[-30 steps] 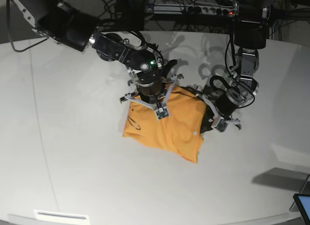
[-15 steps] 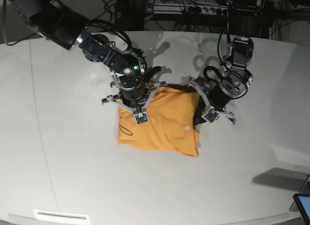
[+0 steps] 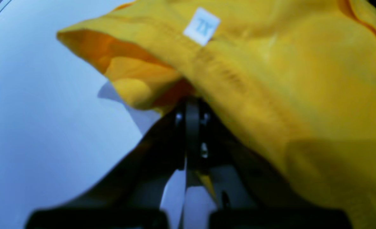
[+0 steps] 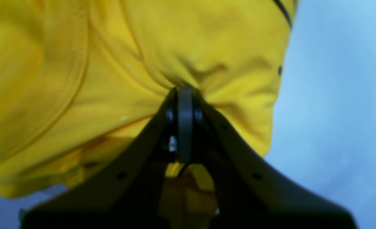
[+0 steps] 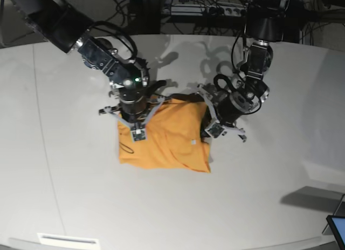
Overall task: Fold the T-shirt properly
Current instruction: 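Press both grippers on the shirt's sides and push them toward each other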
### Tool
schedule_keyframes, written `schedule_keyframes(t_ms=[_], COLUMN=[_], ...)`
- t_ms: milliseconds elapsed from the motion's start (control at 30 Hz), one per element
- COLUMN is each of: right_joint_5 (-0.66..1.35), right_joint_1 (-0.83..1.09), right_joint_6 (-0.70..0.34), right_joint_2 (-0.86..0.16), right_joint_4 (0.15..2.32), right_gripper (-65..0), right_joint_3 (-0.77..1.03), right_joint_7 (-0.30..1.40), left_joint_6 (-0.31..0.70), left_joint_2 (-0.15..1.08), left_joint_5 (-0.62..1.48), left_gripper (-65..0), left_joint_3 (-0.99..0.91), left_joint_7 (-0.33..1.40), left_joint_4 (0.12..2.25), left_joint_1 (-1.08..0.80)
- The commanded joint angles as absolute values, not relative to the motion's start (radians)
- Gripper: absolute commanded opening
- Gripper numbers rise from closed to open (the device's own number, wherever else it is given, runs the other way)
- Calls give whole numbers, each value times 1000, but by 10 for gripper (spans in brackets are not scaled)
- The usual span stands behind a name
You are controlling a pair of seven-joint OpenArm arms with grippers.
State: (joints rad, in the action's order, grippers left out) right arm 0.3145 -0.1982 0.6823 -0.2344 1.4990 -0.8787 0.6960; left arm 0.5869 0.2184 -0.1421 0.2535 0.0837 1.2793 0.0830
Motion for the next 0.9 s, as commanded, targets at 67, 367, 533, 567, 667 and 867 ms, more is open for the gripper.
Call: schedule_keyframes(t_ms=[67, 367, 533, 567, 667, 867], right_joint_5=[334, 334, 334, 334, 334, 332], right_joint_1=[-202, -200, -200, -200, -206, -231], right_joint_6=[698, 698, 698, 698, 698, 698], right_joint_2=[-271, -295, -294, -294, -295, -292], right_joint_4=[1503, 1518, 1577, 1587, 1616, 1626], right_gripper=[-650, -650, -649, -649, -649, -649], right_joint_3=[-866, -865, -865, -865, -865, -863], right_joint_7=[742, 742, 742, 742, 742, 748], left_joint_6=[613, 613, 611, 611, 611, 611], left_joint_2=[199, 170, 202, 203, 206, 208], left_joint_5=[-159, -159, -157, -157, -157, -159], left_gripper=[-650, -650, -650, -650, -650, -650], left_joint_3=[271, 262, 226, 205, 147, 124], left_joint_7=[122, 122, 122, 120, 119, 122], left_joint_4=[1288, 1290, 1290, 1291, 1314, 1357], left_joint_1=[85, 88, 120, 124, 127, 127])
